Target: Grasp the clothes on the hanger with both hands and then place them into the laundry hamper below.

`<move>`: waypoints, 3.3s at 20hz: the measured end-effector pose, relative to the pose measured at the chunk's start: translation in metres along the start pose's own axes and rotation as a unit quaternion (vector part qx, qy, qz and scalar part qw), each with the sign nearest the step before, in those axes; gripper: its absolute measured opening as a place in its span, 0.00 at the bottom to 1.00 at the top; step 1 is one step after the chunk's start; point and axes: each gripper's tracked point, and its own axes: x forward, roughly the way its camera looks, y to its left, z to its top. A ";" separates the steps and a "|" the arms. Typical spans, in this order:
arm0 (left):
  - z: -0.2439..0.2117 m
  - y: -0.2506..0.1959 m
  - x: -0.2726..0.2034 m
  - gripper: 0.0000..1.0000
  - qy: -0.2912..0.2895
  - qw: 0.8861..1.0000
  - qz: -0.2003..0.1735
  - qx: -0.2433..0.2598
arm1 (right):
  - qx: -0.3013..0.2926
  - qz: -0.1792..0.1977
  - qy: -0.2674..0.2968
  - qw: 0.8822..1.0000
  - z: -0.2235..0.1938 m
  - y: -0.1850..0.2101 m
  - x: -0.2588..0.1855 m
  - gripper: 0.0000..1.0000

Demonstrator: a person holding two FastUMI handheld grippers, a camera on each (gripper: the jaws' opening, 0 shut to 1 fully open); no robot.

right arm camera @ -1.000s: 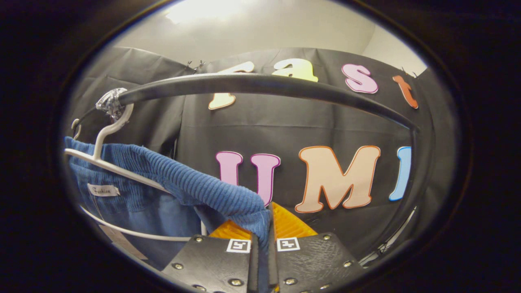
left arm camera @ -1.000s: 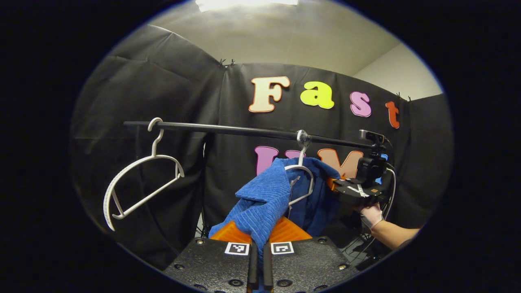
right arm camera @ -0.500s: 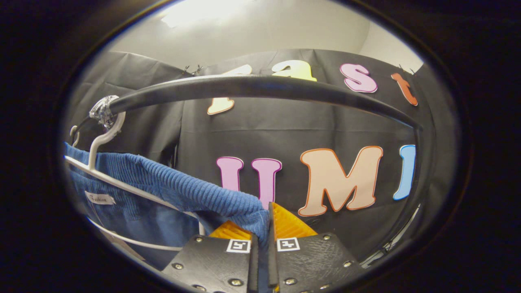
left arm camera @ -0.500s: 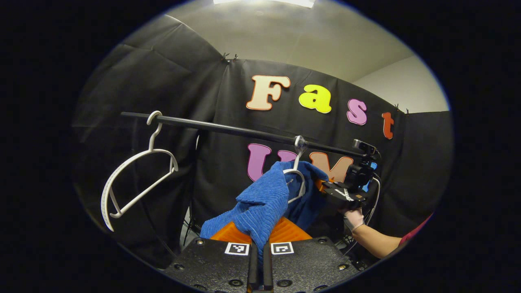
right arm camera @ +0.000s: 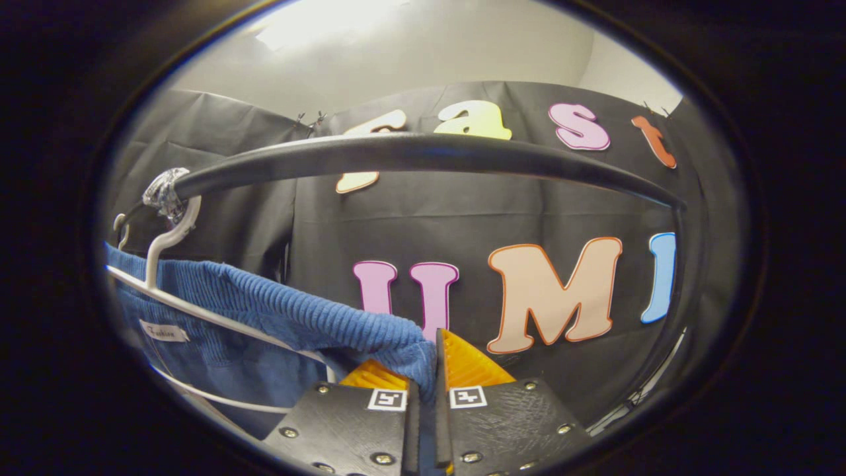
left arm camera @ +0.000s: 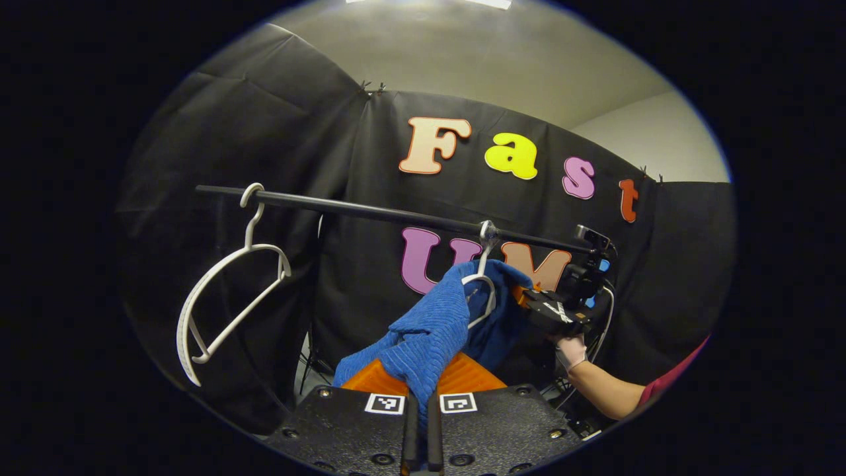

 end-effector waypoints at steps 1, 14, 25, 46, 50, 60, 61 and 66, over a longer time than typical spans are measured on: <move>0.004 0.003 0.000 0.05 -0.001 1.000 0.001 0.001 | -0.001 0.000 -0.001 1.000 0.000 0.000 0.000 0.09; 0.023 0.022 -0.006 0.05 0.012 1.000 -0.003 0.004 | 0.003 0.021 0.003 1.000 -0.001 0.011 -0.004 0.09; 0.014 0.048 -0.008 0.05 0.084 0.994 0.009 0.063 | 0.004 0.035 0.003 0.999 -0.003 0.016 -0.006 0.10; 0.014 0.079 0.086 0.06 0.016 0.999 0.028 0.043 | -0.002 -0.022 0.004 1.000 -0.013 -0.030 0.019 0.09; 0.000 0.088 0.109 0.05 0.012 1.000 0.023 0.017 | -0.008 -0.032 0.014 0.999 -0.027 -0.040 0.021 0.09; -0.042 0.094 0.147 0.06 0.019 0.999 -0.014 -0.029 | -0.024 -0.049 0.045 0.997 -0.060 -0.055 0.026 0.10; -0.039 0.091 0.149 0.05 0.015 0.999 -0.020 -0.038 | -0.023 -0.050 0.047 0.997 -0.061 -0.057 0.026 0.09; -0.034 0.088 0.150 0.05 0.014 0.998 -0.049 -0.033 | -0.023 -0.047 0.052 0.997 -0.063 -0.058 0.027 0.10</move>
